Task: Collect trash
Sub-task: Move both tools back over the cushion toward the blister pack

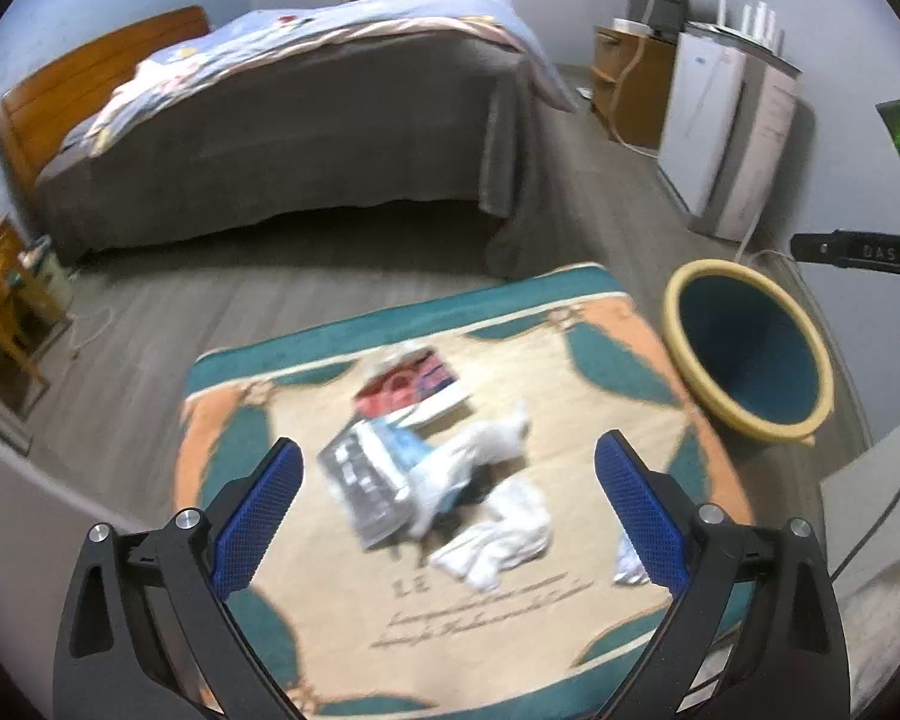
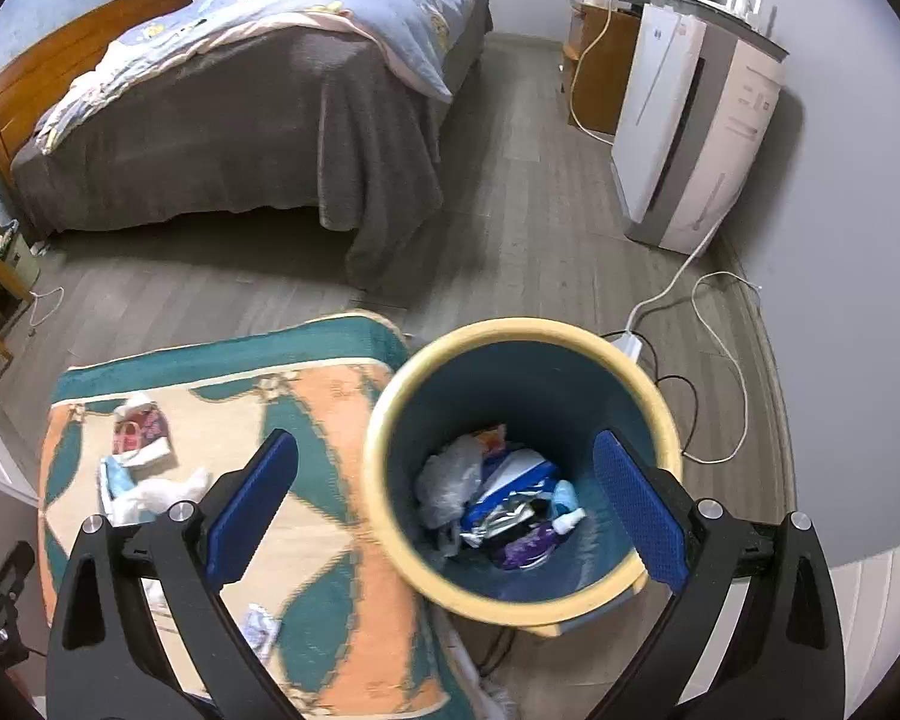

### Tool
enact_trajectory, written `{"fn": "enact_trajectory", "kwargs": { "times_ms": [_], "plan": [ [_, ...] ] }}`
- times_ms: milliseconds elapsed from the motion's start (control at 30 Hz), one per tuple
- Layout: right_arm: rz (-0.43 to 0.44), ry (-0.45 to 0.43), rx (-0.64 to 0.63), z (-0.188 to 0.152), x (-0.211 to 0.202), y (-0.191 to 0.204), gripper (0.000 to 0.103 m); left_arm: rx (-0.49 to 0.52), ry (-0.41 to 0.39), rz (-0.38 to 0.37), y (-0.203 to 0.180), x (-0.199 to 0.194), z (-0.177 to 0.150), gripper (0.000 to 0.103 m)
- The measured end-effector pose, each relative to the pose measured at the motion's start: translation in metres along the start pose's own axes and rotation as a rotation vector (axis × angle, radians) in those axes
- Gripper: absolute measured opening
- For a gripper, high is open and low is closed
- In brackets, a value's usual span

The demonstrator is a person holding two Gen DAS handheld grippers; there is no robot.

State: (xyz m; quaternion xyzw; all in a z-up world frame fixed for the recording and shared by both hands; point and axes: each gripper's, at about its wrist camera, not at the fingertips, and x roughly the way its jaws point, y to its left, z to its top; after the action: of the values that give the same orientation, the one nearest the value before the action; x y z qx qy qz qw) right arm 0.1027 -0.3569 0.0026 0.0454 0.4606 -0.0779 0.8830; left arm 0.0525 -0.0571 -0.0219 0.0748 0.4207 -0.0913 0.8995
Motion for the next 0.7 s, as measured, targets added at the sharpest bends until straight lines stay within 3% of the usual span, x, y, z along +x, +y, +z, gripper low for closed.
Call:
{"fn": "enact_trajectory", "kwargs": {
  "times_ms": [133,333,533,700],
  "plan": [
    [0.029,-0.015,0.029,-0.009,-0.011,0.019,0.097,-0.084,-0.009,-0.006,0.026,-0.005,-0.012,0.097],
    [0.11,0.049,0.104,-0.038,-0.007,0.05,0.097,-0.084,-0.016,0.041,0.044,-0.006,-0.021,0.097],
    [0.04,0.13,0.005,-0.07,0.016,0.089,0.097,-0.102,-0.018,0.04,0.056,-0.006,-0.026,0.097],
    [0.039,0.201,-0.044,-0.099,0.035,0.115,0.097,-0.083,0.007,0.043,0.056,-0.001,-0.033,0.097]
  ]
}}
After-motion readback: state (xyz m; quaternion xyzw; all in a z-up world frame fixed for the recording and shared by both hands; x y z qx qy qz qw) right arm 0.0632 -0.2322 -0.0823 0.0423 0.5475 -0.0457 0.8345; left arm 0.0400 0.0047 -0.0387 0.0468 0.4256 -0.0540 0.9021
